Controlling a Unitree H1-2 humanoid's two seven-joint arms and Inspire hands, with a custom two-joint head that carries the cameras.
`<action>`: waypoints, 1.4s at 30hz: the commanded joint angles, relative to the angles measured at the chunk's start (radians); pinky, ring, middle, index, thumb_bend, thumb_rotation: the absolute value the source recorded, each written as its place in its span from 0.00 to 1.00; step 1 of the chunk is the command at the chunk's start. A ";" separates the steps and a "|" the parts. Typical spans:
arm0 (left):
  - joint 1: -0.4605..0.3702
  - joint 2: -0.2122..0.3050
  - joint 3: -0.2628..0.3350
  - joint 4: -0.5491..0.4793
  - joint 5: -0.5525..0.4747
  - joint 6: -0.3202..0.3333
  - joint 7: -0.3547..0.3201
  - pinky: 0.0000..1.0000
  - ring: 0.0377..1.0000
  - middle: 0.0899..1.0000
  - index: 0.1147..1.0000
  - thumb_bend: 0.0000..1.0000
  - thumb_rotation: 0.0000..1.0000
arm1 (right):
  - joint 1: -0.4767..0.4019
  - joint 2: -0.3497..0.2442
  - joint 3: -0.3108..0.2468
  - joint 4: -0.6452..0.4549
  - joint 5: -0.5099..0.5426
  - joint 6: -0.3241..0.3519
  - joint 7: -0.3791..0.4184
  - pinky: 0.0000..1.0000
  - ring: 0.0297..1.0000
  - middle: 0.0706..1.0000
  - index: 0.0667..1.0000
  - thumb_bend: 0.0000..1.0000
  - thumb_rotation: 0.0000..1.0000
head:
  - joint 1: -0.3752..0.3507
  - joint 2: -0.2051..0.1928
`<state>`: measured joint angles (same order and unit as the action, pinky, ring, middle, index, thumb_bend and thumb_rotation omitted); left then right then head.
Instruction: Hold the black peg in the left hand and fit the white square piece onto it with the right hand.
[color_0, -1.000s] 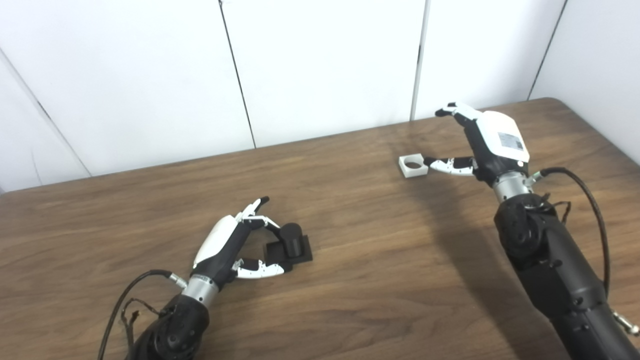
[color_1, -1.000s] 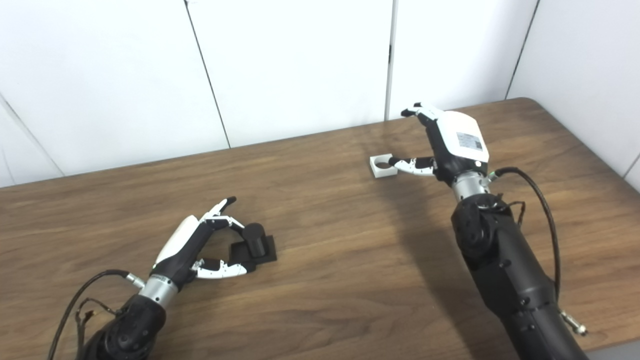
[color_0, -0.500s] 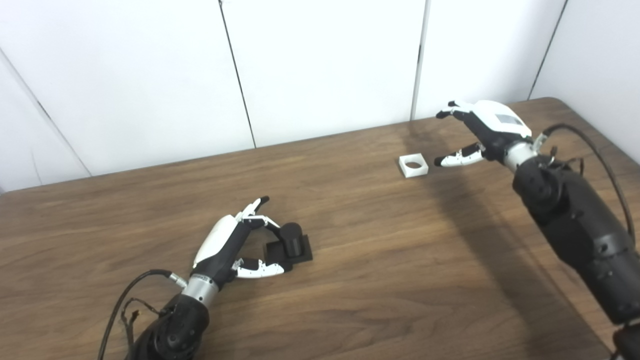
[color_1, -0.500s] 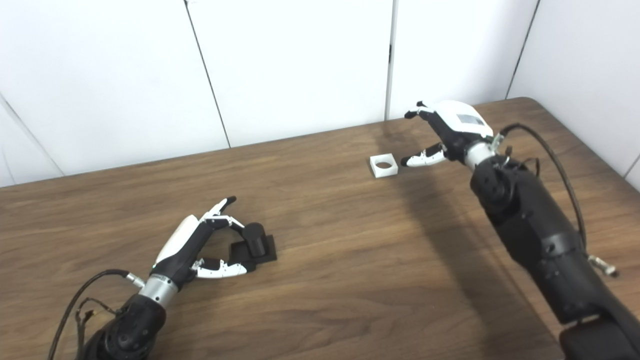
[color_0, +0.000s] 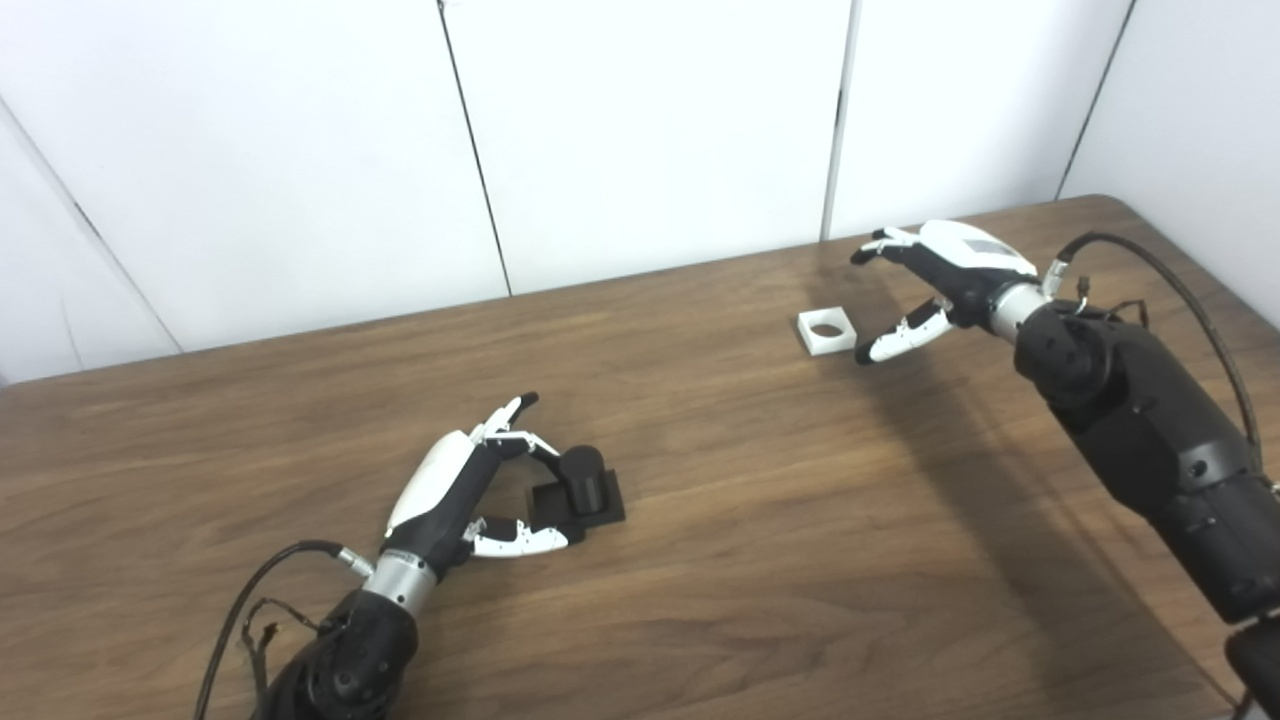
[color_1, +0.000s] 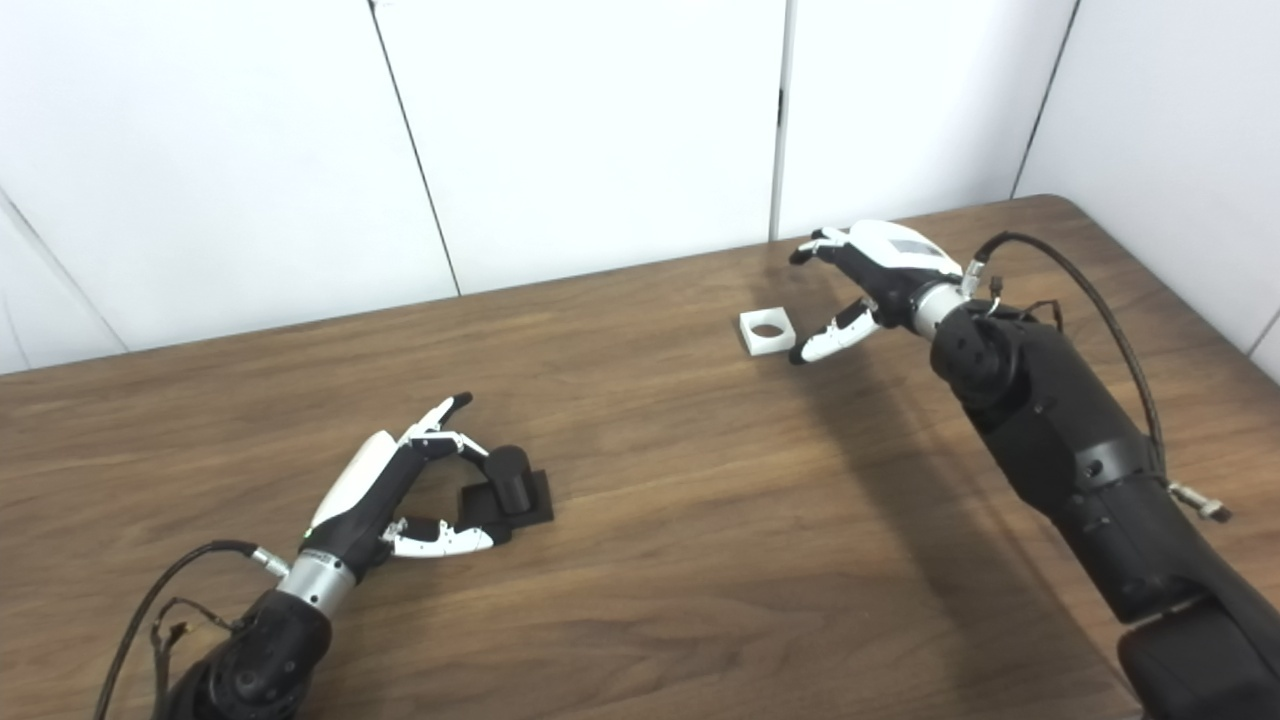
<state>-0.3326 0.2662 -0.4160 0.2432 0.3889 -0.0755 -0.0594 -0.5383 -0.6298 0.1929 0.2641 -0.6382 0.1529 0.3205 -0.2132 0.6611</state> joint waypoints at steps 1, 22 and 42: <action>0.035 0.021 -0.024 0.050 0.056 0.044 -0.052 1.00 1.00 1.00 0.43 0.52 0.07 | -0.067 -0.010 0.002 -0.012 0.001 -0.007 0.001 0.94 0.98 0.99 0.88 0.77 0.38 | 0.003 0.001; 0.046 0.017 -0.012 0.046 0.046 0.036 -0.052 1.00 1.00 1.00 0.43 0.52 0.07 | -0.102 0.024 0.095 0.089 -0.041 -0.035 -0.032 0.92 0.97 0.99 0.91 0.77 0.35 | 0.018 0.004; 0.055 0.021 -0.007 0.029 0.046 0.042 -0.062 1.00 1.00 1.00 0.43 0.52 0.07 | -0.154 0.051 0.111 0.227 -0.047 -0.075 -0.089 0.91 0.96 0.97 0.88 0.68 0.32 | 0.034 0.008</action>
<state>-0.3169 0.2661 -0.3965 0.2384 0.3884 -0.0821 -0.0592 -0.6347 -0.5751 0.3068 0.4786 -0.6743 0.0888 0.2685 -0.1795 0.6673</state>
